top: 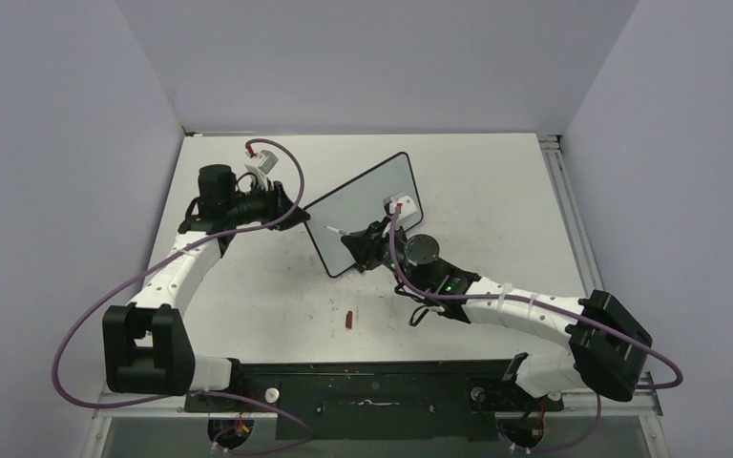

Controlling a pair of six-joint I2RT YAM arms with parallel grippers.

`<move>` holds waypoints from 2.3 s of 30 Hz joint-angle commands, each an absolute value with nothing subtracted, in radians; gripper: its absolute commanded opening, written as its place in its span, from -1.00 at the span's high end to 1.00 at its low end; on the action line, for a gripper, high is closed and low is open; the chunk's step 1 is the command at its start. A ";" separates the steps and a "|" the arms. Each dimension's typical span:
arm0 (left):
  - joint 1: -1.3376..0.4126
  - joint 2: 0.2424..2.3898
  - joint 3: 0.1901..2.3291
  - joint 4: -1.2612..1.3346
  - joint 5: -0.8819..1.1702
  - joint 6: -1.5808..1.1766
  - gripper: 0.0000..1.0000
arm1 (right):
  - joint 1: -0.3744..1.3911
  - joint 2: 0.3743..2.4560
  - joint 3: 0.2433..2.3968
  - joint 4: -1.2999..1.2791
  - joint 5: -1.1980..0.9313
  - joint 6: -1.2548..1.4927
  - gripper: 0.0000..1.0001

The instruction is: Write a sentence on the whiteboard

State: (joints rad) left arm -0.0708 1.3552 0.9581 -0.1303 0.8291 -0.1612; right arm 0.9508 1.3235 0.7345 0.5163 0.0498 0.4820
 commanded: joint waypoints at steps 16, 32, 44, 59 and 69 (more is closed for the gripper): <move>-0.080 1.372 1.004 -0.100 0.827 -0.145 1.00 | 0.953 1.478 0.856 0.680 0.074 0.439 0.89; -0.123 1.337 1.006 -0.170 0.726 -0.049 1.00 | 0.953 1.506 0.844 0.733 0.119 0.413 0.89; -0.126 1.334 1.007 -0.172 0.734 -0.041 1.00 | 0.953 1.532 0.868 0.737 0.115 0.400 0.89; -0.126 1.331 1.009 -0.175 0.744 -0.035 1.00 | 0.953 1.574 0.878 0.779 0.120 0.403 0.89; -0.125 1.329 1.011 -0.176 0.748 -0.034 1.00 | 0.953 1.588 0.867 0.788 0.129 0.414 0.89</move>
